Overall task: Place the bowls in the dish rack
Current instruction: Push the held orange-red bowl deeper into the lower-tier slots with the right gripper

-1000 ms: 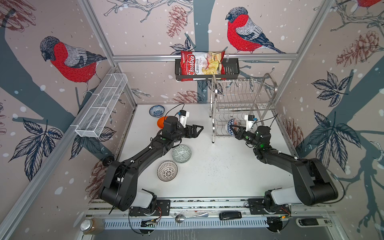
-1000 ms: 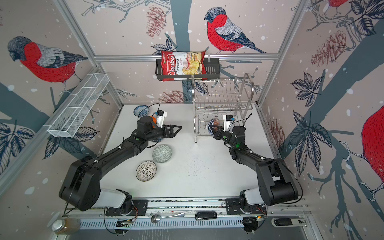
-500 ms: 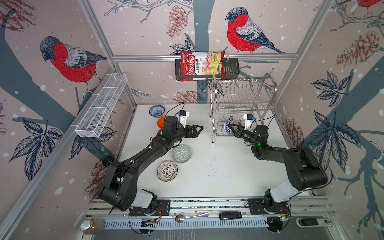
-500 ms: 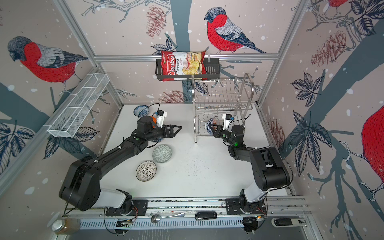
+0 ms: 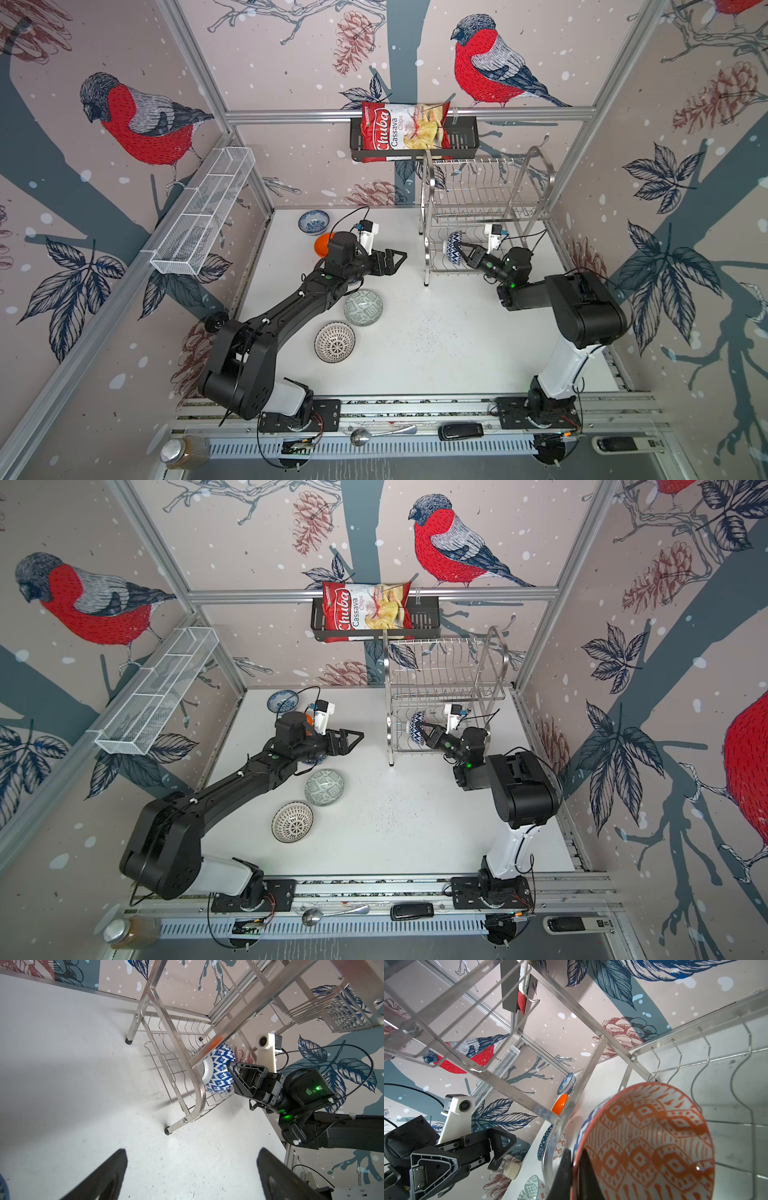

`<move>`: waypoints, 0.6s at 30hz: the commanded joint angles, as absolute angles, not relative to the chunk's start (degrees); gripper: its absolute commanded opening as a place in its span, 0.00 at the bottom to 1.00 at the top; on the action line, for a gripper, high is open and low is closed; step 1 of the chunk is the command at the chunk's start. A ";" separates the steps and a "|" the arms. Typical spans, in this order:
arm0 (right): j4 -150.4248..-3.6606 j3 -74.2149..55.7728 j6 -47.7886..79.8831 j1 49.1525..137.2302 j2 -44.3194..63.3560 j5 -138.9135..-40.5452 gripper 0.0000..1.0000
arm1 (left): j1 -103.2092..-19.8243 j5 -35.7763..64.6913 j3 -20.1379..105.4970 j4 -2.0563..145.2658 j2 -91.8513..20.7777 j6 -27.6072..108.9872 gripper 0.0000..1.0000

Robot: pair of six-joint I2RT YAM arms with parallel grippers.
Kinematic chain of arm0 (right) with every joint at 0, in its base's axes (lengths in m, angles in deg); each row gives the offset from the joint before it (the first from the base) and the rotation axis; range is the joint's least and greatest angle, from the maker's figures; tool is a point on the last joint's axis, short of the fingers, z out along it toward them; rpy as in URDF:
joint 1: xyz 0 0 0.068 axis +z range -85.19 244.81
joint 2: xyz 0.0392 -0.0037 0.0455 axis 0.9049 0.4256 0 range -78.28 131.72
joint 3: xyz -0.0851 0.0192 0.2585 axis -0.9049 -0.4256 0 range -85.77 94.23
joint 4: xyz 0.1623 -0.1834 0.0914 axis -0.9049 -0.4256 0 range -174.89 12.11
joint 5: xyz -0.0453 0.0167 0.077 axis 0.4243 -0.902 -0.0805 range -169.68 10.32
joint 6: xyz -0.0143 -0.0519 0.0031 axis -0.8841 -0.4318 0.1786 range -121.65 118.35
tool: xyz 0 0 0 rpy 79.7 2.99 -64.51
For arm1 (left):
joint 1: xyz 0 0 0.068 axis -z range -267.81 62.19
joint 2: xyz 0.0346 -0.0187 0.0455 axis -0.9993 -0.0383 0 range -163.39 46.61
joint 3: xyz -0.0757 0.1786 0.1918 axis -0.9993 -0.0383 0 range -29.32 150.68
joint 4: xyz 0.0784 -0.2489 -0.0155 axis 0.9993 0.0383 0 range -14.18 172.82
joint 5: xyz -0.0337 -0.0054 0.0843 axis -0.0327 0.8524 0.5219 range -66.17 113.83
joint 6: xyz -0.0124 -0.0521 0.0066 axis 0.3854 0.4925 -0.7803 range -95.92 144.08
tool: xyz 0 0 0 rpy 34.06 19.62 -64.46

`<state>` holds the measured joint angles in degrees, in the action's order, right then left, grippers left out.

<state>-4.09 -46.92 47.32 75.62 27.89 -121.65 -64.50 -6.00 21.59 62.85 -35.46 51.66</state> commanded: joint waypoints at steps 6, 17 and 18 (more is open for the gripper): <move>8.57 -42.86 54.24 75.35 32.82 -123.80 0.00 | -64.52 -5.96 22.09 61.84 -35.35 51.50 0.98; 10.93 -34.68 58.73 75.97 40.00 -124.63 0.00 | -64.52 -5.34 22.20 62.20 -35.83 51.00 0.98; 10.88 -33.80 58.93 76.06 40.68 -124.80 0.00 | -64.58 -5.31 22.12 62.20 -35.91 51.03 0.97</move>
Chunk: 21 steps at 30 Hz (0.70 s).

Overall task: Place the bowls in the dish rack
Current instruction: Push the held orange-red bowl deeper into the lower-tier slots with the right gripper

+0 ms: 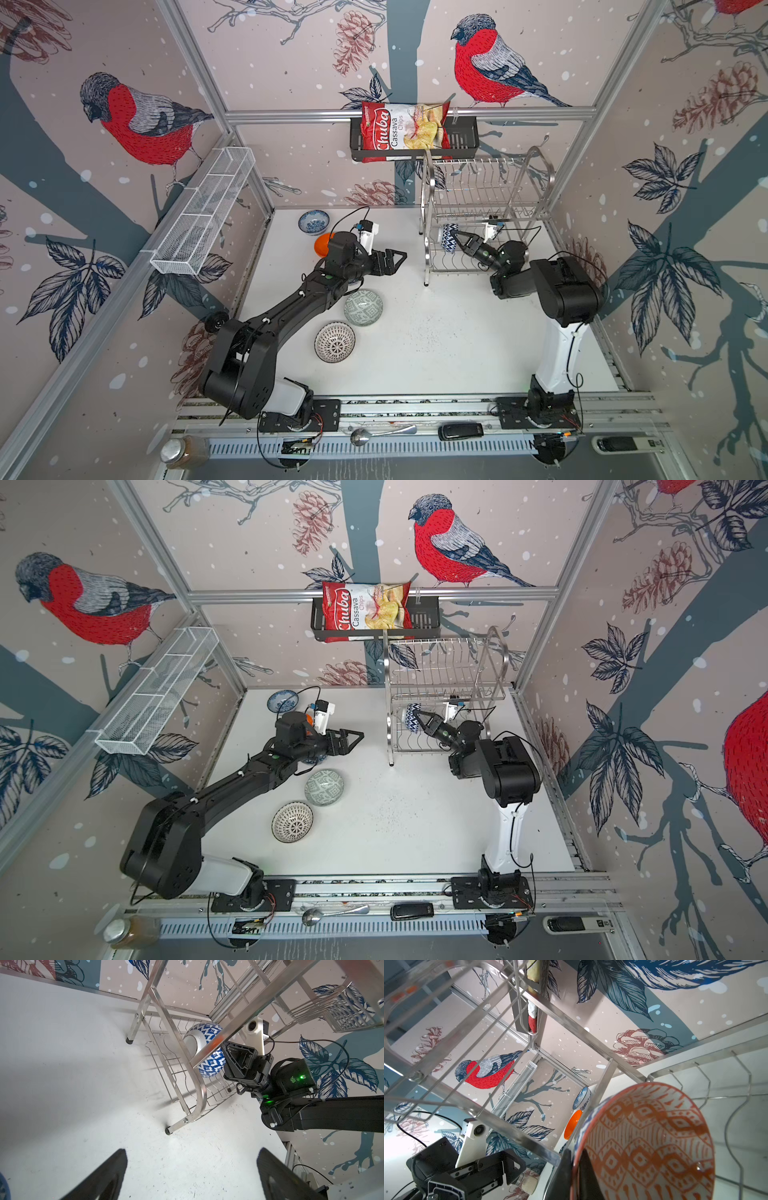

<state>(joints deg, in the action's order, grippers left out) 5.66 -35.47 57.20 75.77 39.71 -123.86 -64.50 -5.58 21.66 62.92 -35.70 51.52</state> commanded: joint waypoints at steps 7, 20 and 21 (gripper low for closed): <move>9.59 -28.05 60.25 76.54 44.80 -125.47 0.00 | -64.56 -5.33 22.45 62.20 -36.46 51.07 0.97; 9.30 -22.16 62.47 77.12 50.67 -126.26 0.00 | -65.01 -5.71 22.51 61.94 -36.71 51.59 0.98; 9.16 -21.82 62.51 77.11 51.02 -126.35 0.00 | -65.12 -5.75 22.43 61.94 -36.71 51.54 0.97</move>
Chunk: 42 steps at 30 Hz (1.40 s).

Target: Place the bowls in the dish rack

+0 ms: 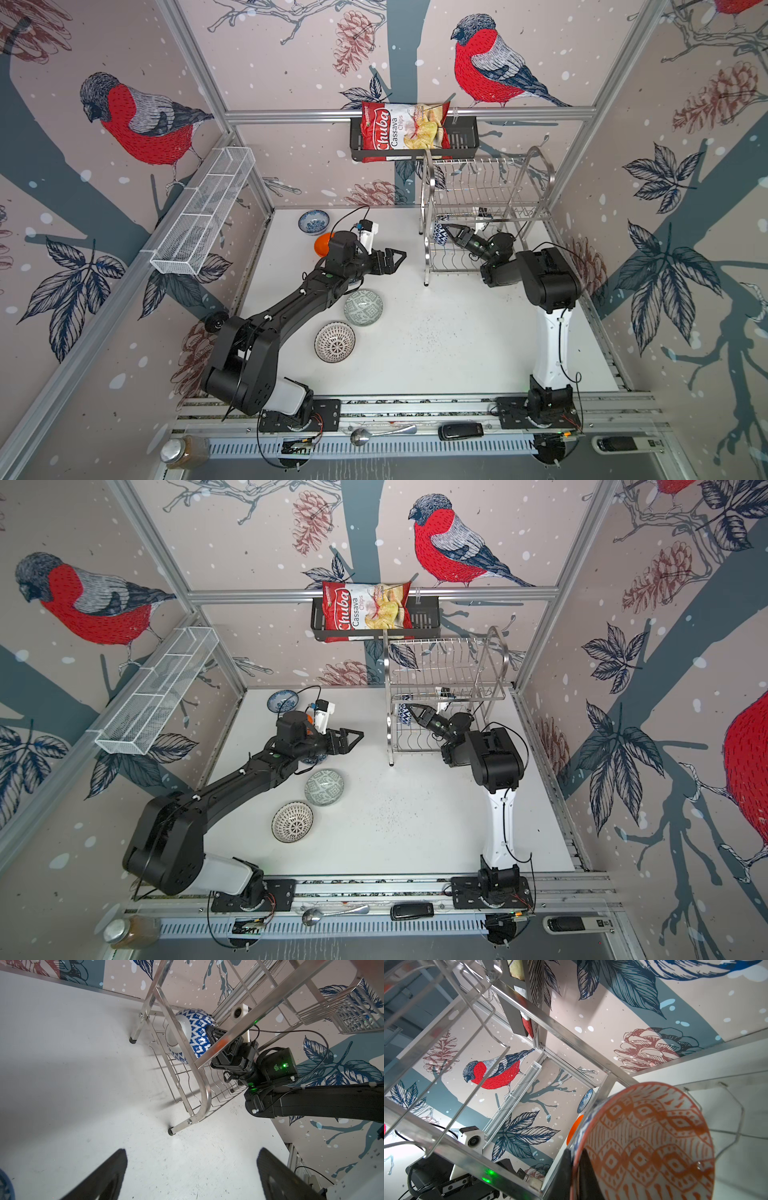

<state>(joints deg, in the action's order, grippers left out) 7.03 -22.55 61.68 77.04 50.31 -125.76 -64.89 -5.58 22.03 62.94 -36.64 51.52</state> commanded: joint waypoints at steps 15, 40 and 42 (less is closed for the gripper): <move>6.92 -18.20 62.33 76.92 54.17 -126.61 0.00 | -65.13 -5.88 22.42 61.79 -36.98 51.73 0.98; 6.17 -16.61 62.40 76.61 55.93 -126.19 0.00 | -65.15 -5.46 22.49 62.00 -37.33 51.54 0.98; 6.22 -16.67 62.33 76.67 55.94 -126.17 0.01 | -65.14 -5.48 22.41 62.03 -37.24 51.52 0.97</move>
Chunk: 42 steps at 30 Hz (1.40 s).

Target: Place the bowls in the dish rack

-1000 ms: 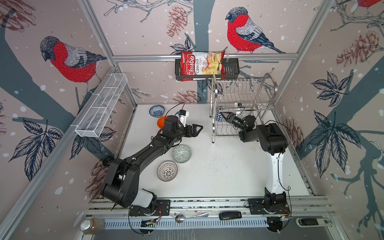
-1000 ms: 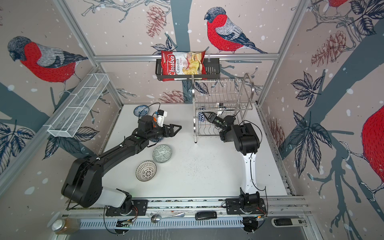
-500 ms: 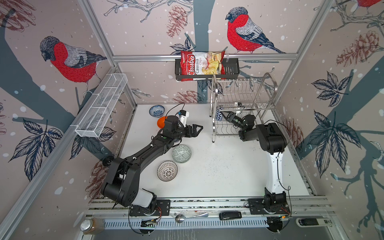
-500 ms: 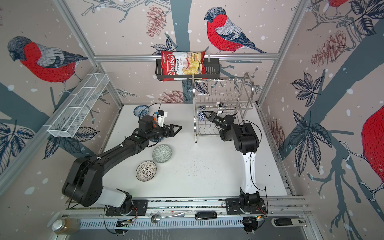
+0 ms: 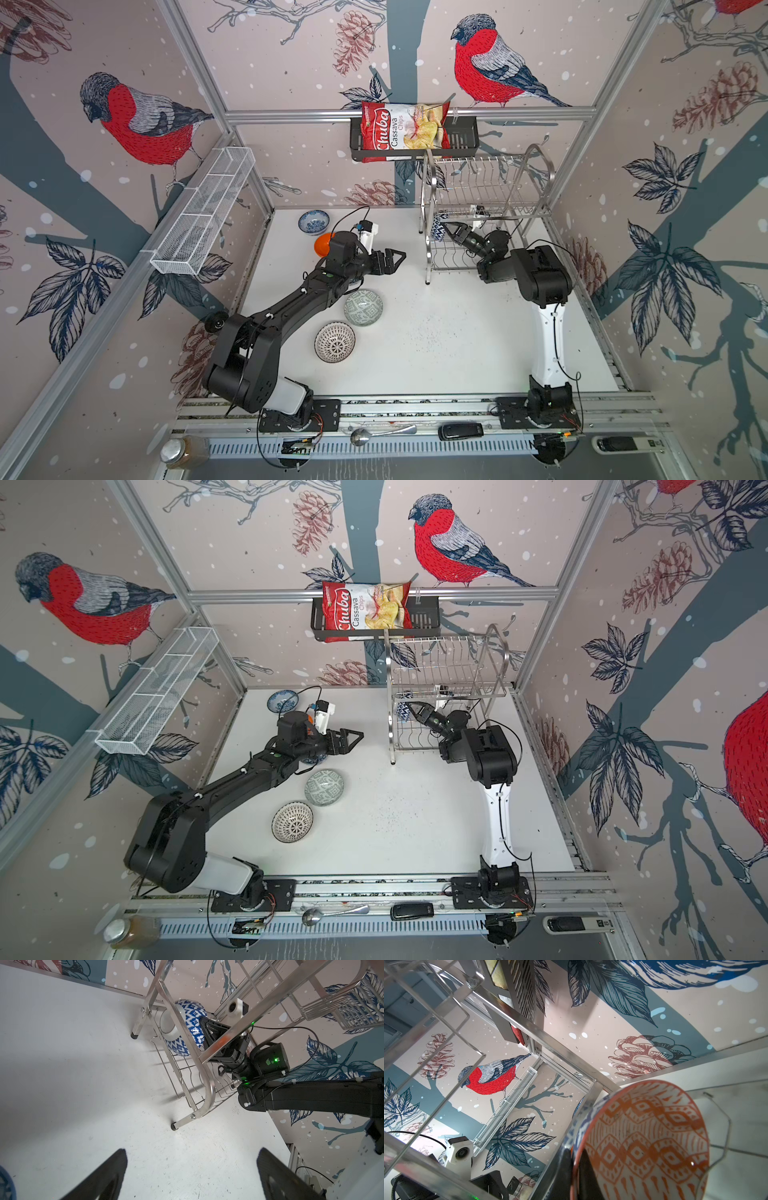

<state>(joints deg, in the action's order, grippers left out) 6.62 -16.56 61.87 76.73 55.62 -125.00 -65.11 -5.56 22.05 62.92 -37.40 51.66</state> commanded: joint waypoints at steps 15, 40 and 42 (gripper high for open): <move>5.87 -16.06 62.42 76.76 56.44 -126.71 0.08 | -65.13 -5.65 22.53 62.04 -37.43 51.59 0.98; 6.06 -15.54 62.90 77.02 56.65 -127.42 0.19 | -65.13 -5.80 22.52 61.94 -37.42 51.66 0.98; 6.63 -15.60 63.28 76.98 56.72 -127.48 0.21 | -65.13 -5.79 22.53 61.94 -37.51 51.67 0.98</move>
<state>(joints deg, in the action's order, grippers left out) 4.54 -15.62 62.77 76.91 56.45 -126.61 -65.15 -5.60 22.05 62.92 -37.47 51.66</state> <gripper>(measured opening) 0.214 0.976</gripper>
